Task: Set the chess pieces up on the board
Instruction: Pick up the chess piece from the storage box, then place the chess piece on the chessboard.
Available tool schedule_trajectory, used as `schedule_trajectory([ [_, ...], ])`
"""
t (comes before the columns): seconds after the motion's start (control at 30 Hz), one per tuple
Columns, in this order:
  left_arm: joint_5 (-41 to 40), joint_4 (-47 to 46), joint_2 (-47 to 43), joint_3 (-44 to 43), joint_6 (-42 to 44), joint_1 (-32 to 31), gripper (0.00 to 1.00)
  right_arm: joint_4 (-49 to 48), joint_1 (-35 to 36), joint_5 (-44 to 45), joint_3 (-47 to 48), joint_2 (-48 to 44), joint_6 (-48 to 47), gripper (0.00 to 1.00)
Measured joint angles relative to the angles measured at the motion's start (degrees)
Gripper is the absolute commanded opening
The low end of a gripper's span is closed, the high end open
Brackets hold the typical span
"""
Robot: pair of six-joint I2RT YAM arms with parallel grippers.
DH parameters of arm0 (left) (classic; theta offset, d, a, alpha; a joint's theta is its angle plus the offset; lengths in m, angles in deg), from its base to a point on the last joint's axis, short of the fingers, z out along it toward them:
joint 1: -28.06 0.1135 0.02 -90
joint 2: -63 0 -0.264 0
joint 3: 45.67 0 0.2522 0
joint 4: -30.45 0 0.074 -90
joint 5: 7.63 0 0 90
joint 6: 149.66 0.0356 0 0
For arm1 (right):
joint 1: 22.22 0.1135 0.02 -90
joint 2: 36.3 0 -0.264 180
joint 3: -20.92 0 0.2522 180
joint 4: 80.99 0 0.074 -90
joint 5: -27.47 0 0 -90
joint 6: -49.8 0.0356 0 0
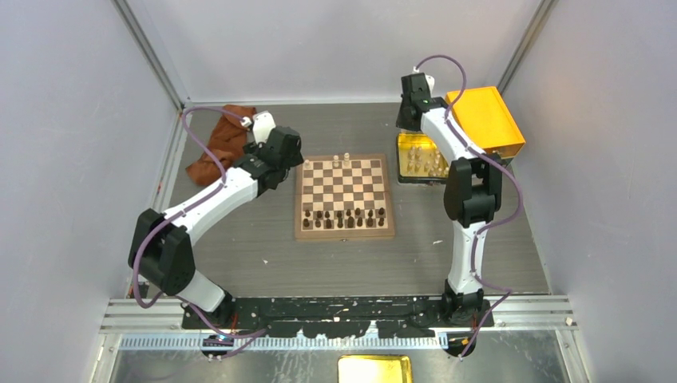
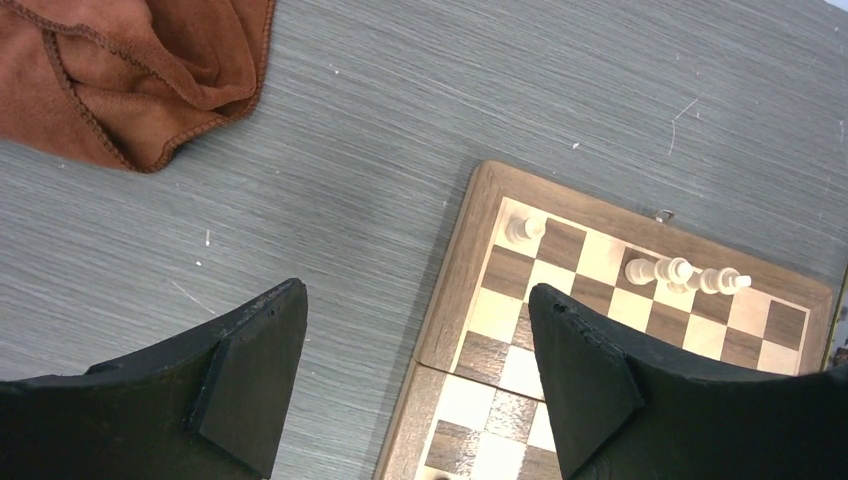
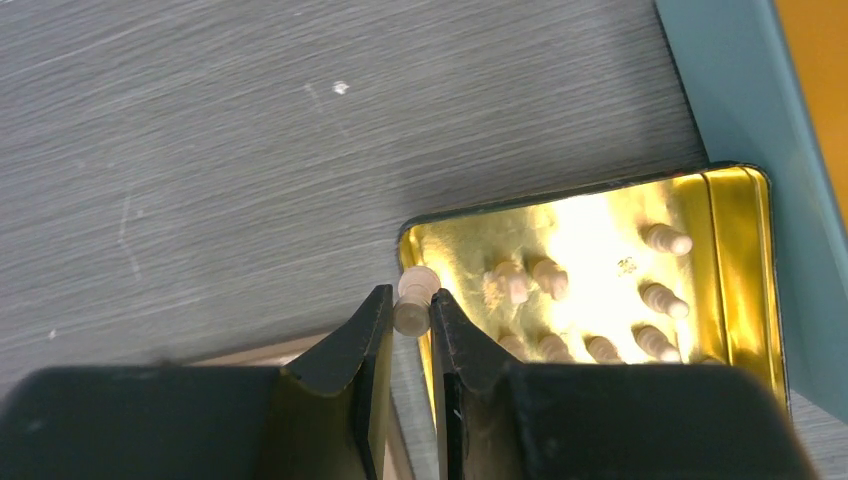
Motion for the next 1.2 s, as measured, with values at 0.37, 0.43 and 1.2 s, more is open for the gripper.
schedule_trajectory([
  [0.37,0.00,0.02,-2.19,2.71,0.00,0.00,0.82,3.28,8.07,1.20,-0.04,-2.82,-1.38,0.01],
  [0.43,0.00,0.00,-2.93,3.28,0.00,0.00,0.82,3.82,9.40,1.20,-0.15,-2.82,-1.44,0.01],
  [1.2,0.00,-0.04,-3.78,4.70,0.00,0.00,0.82,6.32,11.13,-1.01,-3.63,-2.75,-0.70,0.01],
])
